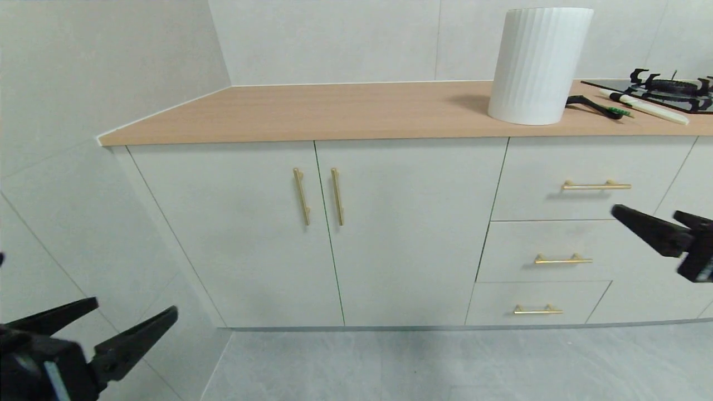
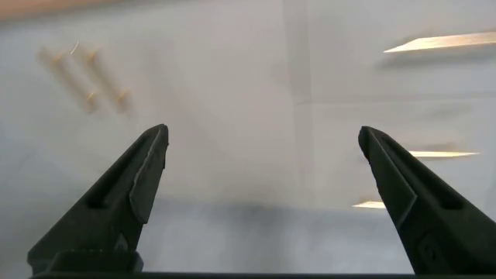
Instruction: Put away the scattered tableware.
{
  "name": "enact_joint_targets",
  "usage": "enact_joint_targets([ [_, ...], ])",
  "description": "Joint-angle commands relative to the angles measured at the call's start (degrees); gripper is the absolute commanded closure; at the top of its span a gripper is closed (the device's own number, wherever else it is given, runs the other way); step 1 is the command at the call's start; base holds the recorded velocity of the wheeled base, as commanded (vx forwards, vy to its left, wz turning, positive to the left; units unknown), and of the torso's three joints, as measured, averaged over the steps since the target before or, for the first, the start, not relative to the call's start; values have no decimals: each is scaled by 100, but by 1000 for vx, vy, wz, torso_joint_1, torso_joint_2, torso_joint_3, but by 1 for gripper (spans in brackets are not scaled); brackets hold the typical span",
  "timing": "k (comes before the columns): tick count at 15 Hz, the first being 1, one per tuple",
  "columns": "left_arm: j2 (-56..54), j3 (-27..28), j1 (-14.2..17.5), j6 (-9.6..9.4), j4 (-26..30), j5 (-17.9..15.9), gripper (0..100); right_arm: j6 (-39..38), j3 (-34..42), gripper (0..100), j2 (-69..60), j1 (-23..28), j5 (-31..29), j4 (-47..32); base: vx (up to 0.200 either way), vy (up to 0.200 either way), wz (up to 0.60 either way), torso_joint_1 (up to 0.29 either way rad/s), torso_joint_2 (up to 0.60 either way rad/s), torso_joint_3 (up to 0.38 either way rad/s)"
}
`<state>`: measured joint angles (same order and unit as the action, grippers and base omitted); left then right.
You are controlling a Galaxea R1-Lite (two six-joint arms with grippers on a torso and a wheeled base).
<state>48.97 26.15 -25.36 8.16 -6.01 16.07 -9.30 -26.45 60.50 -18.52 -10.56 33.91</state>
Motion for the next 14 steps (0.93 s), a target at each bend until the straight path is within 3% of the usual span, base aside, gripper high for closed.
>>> enact_joint_targets([
  [1, -2164, -919, 637, -649, 109, -7, 0, 403, 633, 0, -2737, 911, 36, -1229, 0, 0, 0, 0, 0, 0],
  [4, -3438, -963, 1182, -701, 575, -7, 0, 605, 237, 0, -4618, 911, 27, -3497, 0, 0, 0, 0, 0, 0],
  [5, -3710, -936, 1261, -701, 724, -7, 0, 605, 167, 0, -4916, 911, 27, -3875, 0, 0, 0, 0, 0, 0],
  [6, -4132, -927, 1323, -833, 917, -7, 0, 649, 158, 0, -5250, 938, 1, -4191, 0, 0, 0, 0, 0, 0],
  [7, -4370, -980, 1393, -965, 979, 63, 0, 754, 184, 0, -5488, 1017, -34, -4305, 0, 0, 0, 0, 0, 0],
  [9, -4334, -1033, 1446, -851, 944, 459, 0, 763, 246, 0, -5479, 1193, -324, -4279, 0, 0, 0, 0, 0, 0],
  [12, -4334, -1270, 1797, -868, 926, 485, 0, 842, 413, 0, -5804, 1834, -254, -4341, 0, 0, 0, 0, 0, 0],
  [14, -4334, -1472, 1876, -842, 715, 529, 0, 886, 808, 0, -6015, 1887, -140, -4305, 0, 0, 0, 0, 0, 0],
])
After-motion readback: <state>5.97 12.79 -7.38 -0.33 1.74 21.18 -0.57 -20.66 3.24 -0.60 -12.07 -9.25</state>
